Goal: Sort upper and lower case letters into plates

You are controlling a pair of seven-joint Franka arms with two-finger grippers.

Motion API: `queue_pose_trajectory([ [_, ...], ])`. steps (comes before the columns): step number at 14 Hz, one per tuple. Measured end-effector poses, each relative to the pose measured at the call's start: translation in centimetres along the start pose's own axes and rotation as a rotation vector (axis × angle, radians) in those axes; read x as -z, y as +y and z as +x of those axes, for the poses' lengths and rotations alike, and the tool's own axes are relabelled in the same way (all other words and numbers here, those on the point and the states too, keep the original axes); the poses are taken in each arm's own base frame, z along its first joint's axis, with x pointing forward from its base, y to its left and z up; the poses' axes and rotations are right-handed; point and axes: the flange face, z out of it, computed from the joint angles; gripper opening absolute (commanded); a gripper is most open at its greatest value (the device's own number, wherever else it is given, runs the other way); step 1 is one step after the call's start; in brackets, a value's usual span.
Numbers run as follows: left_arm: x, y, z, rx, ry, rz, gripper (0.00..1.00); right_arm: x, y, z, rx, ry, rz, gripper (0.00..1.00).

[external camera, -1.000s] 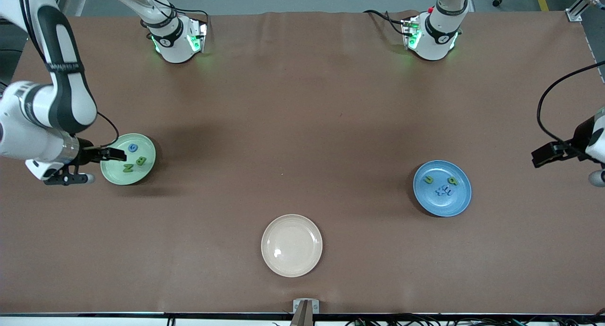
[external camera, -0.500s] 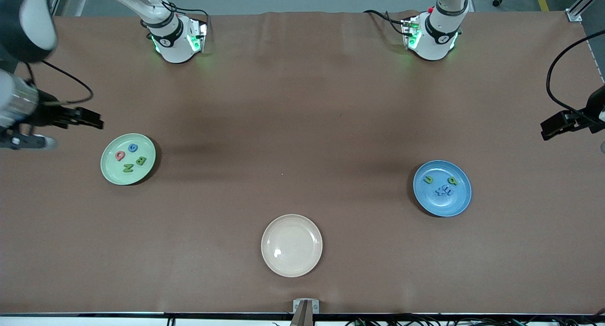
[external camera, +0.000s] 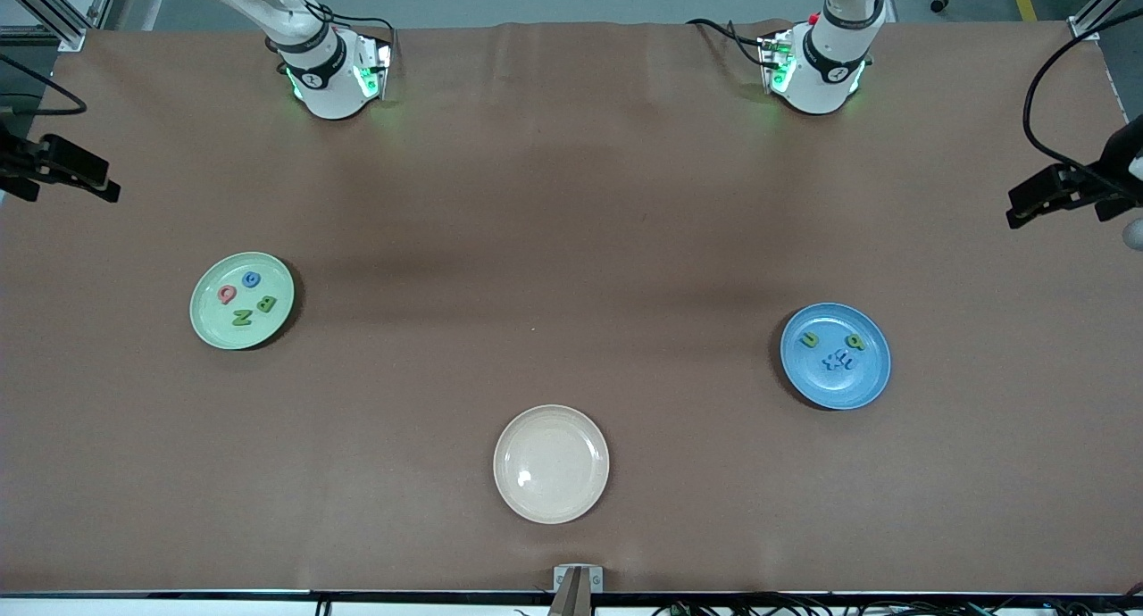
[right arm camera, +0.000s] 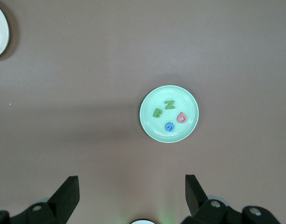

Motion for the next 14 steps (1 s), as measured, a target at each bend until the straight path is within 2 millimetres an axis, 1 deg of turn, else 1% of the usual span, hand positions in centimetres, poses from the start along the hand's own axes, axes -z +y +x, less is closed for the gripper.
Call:
queue_pose_trajectory([
  [1, 0.2, -0.4, -0.5, -0.005, -0.009, -0.022, 1.0, 0.1, 0.0, -0.1, 0.0, -0.007, 0.0, 1.0],
  [3, 0.1, -1.9, -1.5, -0.007, -0.022, -0.05, 1.0, 0.1, 0.0, -0.2, 0.0, -0.014, 0.0, 1.0],
  [4, 0.0, -2.4, -2.1, -0.011, -0.027, -0.054, 1.0, 0.1, 0.0, -0.2, 0.0, -0.013, 0.0, 1.0],
  [5, -0.1, -2.4, -2.7, -0.013, -0.033, -0.054, 1.0, 0.3, 0.1, -0.2, -0.001, -0.01, 0.0, 1.0],
  [7, -0.1, -1.4, -3.7, -0.03, -0.036, -0.051, 1.0, 0.8, 0.1, -0.3, -0.002, 0.0, 0.0, 1.0],
  [9, 0.2, -0.7, -4.3, -0.044, -0.03, -0.05, 1.0, 1.1, 0.1, -0.3, -0.003, 0.007, 0.0, 1.0],
  [14, 0.8, -0.9, -4.7, -0.04, -0.016, -0.05, 1.0, 1.2, 0.2, -0.3, -0.005, 0.008, 0.0, 1.0],
])
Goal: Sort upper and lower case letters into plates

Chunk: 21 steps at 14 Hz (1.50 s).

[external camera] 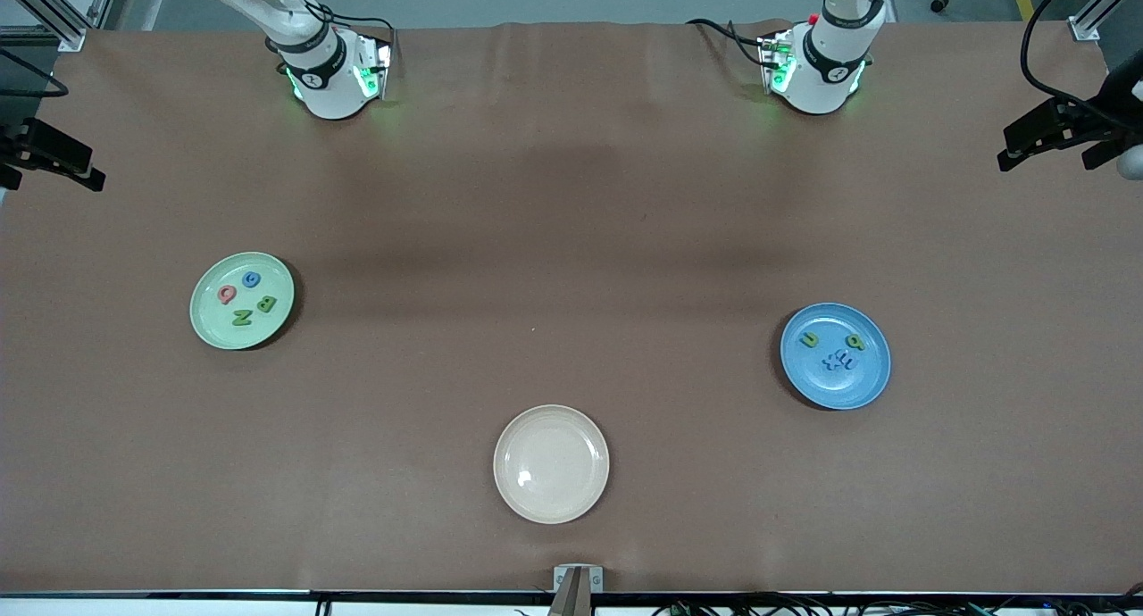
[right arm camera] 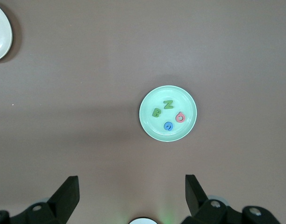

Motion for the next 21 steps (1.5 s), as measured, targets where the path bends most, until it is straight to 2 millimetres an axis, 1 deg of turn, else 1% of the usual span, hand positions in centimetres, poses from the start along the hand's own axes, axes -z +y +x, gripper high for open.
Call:
queue_pose_trajectory([
  [7, -0.6, 0.8, 0.1, -0.016, -0.001, 0.003, 1.0, 0.1, 0.0, 0.3, 0.0, 0.016, -0.001, 1.0],
  [11, -1.4, 2.0, -0.1, -0.031, 0.033, 0.007, 1.0, 0.2, 0.0, 0.8, 0.0, 0.05, -0.002, 1.0],
  [15, -1.0, 2.2, -0.6, 0.013, 0.041, 0.008, 1.0, 0.2, 0.0, 1.0, -0.001, 0.061, -0.002, 1.0],
  [21, -1.3, 3.6, -0.7, 0.001, 0.037, 0.012, 1.0, 0.2, 0.0, 1.0, -0.002, 0.061, -0.002, 1.0],
])
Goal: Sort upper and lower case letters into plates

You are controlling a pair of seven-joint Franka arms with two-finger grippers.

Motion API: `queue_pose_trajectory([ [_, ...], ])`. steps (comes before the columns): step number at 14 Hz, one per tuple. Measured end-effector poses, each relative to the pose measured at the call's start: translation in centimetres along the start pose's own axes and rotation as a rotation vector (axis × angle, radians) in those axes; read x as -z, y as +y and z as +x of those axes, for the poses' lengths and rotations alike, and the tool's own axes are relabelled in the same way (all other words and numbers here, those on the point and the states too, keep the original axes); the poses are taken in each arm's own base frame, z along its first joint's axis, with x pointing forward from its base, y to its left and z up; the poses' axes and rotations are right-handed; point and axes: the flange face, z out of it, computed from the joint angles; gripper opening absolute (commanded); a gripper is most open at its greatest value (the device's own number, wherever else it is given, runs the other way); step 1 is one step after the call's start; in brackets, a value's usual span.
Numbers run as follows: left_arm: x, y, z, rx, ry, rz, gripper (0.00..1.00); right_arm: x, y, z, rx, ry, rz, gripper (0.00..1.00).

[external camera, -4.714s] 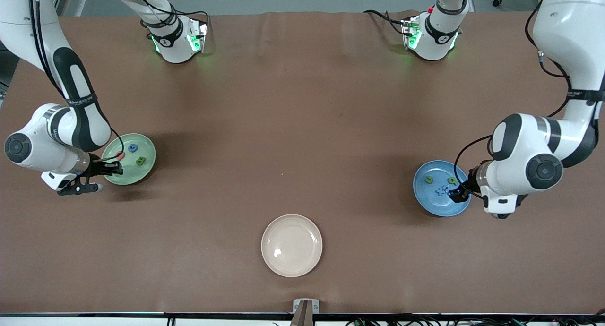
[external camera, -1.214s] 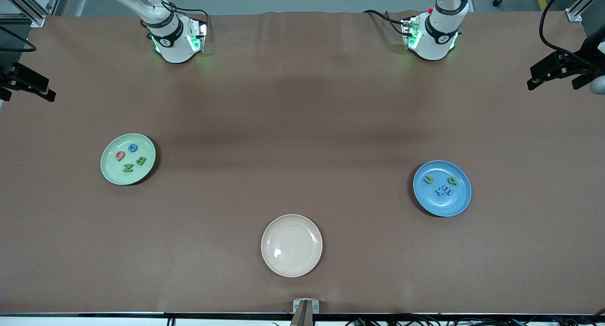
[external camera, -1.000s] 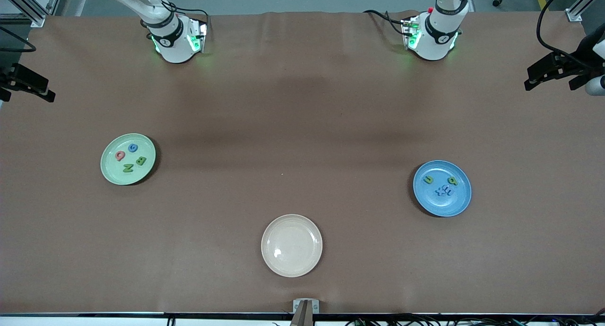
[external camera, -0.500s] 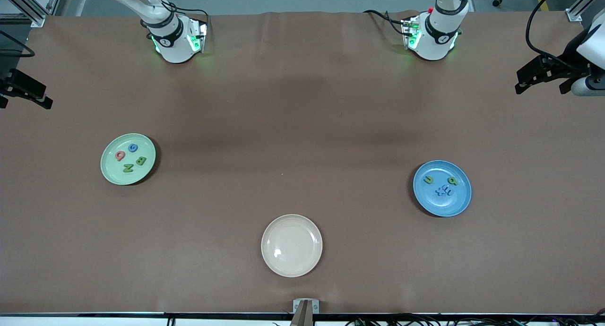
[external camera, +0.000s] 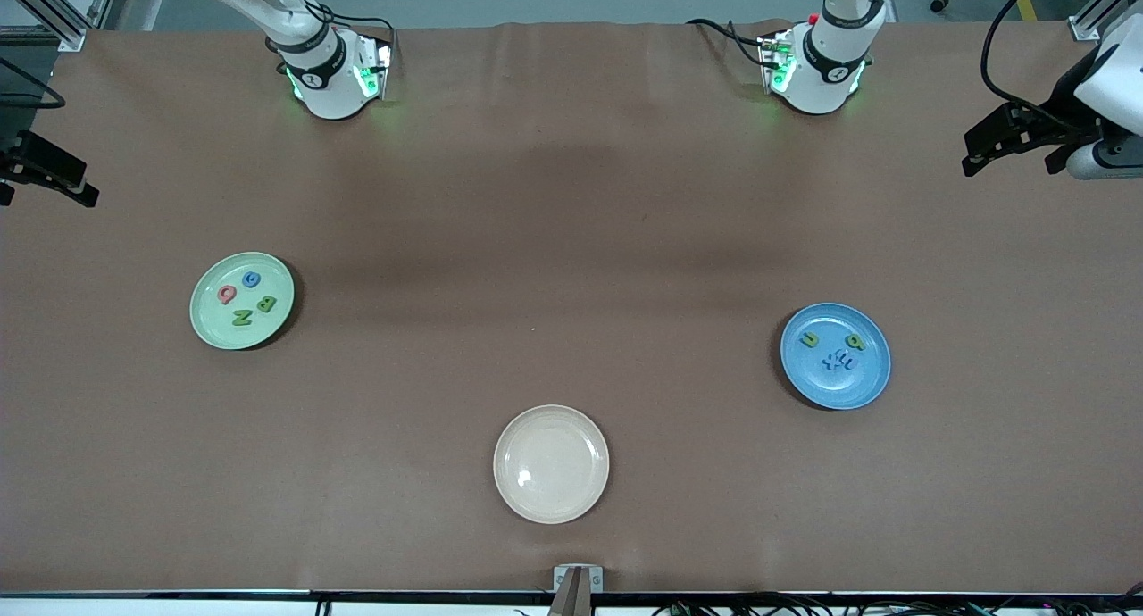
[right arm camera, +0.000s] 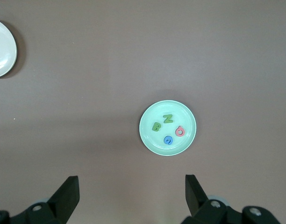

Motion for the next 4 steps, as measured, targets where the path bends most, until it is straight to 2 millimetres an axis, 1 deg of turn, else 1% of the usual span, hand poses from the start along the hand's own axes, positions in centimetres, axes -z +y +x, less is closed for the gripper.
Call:
queue_pose_trajectory([
  [4, 0.19, 0.09, 0.11, -0.003, 0.013, -0.001, 1.0, 0.0, 0.0, 0.0, 0.0, 0.0, 0.0, 1.0],
])
